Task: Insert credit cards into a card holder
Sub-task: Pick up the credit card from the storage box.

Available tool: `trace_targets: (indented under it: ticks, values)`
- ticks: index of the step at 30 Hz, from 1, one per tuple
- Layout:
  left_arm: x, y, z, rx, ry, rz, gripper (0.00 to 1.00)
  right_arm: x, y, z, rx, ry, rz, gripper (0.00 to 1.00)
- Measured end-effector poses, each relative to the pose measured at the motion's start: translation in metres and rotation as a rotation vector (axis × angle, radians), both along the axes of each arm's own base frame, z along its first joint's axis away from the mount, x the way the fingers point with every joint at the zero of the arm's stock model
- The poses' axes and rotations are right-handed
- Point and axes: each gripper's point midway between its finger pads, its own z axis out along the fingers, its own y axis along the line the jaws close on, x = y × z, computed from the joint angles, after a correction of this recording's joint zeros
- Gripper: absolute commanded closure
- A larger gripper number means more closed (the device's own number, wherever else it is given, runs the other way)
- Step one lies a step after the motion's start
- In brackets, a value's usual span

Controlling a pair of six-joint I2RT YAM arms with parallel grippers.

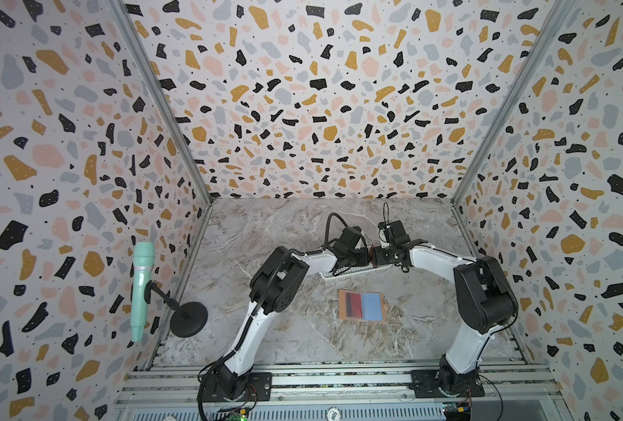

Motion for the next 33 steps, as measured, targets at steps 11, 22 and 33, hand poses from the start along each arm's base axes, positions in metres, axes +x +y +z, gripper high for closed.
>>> trace_targets:
  ticks: [11,22,33]
  values:
    - [0.000,0.000,0.000,-0.001,0.002,0.001,0.81,-0.012,0.004,0.044,0.038,-0.065,0.014,0.43]
    - [0.000,0.000,0.000,-0.002,0.002,0.001,0.81,-0.022,0.008,0.039,0.051,-0.040,0.022,0.68]
    - [0.000,0.000,0.000,-0.002,0.003,0.001,0.81,-0.024,0.010,0.026,0.044,-0.010,0.027,0.88]
